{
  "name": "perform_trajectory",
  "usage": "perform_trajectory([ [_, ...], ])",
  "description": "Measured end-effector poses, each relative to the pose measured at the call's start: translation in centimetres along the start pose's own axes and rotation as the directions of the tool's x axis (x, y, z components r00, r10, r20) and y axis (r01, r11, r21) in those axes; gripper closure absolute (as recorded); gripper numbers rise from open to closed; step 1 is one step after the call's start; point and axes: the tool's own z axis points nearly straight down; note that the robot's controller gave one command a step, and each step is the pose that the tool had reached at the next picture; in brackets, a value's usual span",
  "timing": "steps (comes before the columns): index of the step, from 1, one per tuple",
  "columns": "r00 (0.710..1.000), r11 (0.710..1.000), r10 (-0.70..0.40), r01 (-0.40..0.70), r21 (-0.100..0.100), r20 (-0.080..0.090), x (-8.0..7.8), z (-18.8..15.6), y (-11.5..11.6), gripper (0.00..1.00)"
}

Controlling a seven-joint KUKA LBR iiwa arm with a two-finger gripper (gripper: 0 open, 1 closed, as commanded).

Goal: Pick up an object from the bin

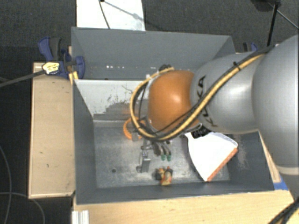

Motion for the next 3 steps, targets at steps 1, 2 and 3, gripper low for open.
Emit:
perform_trajectory([
  [1, 0.998, 0.998, 0.063, -0.063, 0.002, -0.003, 1.2, 1.1, -1.0, 0.0],
  [2, 0.974, 0.974, -0.225, 0.225, 0.001, -0.006, 0.7, -1.8, -3.0, 0.0],
  [3, 0.996, 0.996, -0.092, 0.092, 0.002, -0.001, 2.2, -2.0, -4.4, 0.0],
])
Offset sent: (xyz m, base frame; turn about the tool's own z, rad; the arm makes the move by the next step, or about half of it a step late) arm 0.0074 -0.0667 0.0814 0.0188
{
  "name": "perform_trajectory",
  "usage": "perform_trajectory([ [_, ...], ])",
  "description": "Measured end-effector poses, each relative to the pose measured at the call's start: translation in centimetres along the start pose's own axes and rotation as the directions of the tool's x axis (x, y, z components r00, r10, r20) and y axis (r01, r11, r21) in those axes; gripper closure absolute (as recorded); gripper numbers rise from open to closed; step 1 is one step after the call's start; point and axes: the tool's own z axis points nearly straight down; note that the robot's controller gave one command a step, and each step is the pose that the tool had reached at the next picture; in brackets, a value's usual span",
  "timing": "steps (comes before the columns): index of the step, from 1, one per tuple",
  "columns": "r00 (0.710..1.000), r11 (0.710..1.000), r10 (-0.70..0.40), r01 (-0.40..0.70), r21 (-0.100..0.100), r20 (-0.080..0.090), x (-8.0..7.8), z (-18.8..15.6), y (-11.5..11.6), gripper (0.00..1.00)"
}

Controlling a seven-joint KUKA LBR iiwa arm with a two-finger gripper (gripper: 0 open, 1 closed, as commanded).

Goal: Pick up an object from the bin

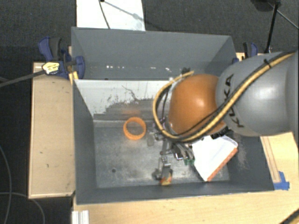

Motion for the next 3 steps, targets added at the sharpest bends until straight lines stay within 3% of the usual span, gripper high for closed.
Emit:
perform_trajectory([
  [1, 0.984, 0.984, -0.176, 0.176, -0.001, -0.003, 1.6, 1.2, -3.6, 0.0],
  [2, 0.975, 0.975, -0.221, 0.221, 0.003, -0.003, 1.7, 3.9, -4.0, 0.0],
  [3, 0.945, 0.945, -0.327, 0.327, -0.003, -0.005, 1.6, 7.4, -4.8, 0.0],
])
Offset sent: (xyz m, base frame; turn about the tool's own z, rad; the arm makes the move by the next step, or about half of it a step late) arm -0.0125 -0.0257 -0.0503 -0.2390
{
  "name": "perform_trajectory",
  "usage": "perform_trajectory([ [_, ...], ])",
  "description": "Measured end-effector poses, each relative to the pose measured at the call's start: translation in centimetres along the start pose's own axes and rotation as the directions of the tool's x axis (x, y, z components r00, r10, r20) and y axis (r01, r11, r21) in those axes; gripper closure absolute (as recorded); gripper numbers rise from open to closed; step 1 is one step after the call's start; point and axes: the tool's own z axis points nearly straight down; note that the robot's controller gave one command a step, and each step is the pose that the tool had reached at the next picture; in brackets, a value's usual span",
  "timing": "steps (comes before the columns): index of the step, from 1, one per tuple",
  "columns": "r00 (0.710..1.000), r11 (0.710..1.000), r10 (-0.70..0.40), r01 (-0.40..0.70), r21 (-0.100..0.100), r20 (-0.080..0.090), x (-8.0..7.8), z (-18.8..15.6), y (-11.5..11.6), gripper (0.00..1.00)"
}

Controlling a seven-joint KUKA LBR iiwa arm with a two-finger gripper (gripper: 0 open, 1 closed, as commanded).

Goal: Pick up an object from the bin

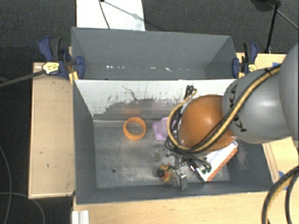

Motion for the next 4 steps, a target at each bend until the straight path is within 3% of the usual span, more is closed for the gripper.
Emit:
perform_trajectory([
  [1, 1.0, 1.0, 0.019, -0.019, 0.002, 0.003, 0.8, 0.7, -2.0, 1.0],
  [2, 1.0, 1.0, 0.02, -0.02, 0.002, 0.002, 0.8, 0.7, -2.0, 1.0],
  [3, 1.0, 1.0, 0.019, -0.019, 0.002, 0.002, -0.4, -9.2, -3.6, 1.0],
  [4, 1.0, 1.0, 0.022, -0.022, 0.002, 0.002, -0.4, -9.2, -3.6, 1.0],
])
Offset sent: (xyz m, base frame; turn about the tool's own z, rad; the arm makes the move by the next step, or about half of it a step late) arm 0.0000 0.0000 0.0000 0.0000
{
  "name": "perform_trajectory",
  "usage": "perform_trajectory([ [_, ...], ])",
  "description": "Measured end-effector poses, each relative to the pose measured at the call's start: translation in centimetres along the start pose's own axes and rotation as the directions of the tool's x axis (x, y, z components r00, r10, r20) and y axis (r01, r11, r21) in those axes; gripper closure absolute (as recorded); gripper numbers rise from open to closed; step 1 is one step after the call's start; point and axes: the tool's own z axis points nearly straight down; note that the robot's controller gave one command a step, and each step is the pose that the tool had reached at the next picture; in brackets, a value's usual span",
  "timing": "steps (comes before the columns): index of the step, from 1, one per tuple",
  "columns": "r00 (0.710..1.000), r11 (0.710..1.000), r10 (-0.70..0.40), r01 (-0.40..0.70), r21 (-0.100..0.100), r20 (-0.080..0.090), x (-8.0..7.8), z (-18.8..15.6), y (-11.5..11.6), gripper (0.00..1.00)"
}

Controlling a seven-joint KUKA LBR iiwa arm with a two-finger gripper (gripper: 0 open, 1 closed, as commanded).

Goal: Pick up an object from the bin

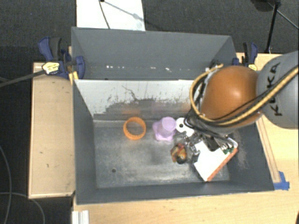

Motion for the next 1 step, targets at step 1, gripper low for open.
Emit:
perform_trajectory([
  [1, 1.0, 1.0, -0.024, 0.024, 0.0, -0.001, -0.03, -3.41, -0.29, 1.0],
])
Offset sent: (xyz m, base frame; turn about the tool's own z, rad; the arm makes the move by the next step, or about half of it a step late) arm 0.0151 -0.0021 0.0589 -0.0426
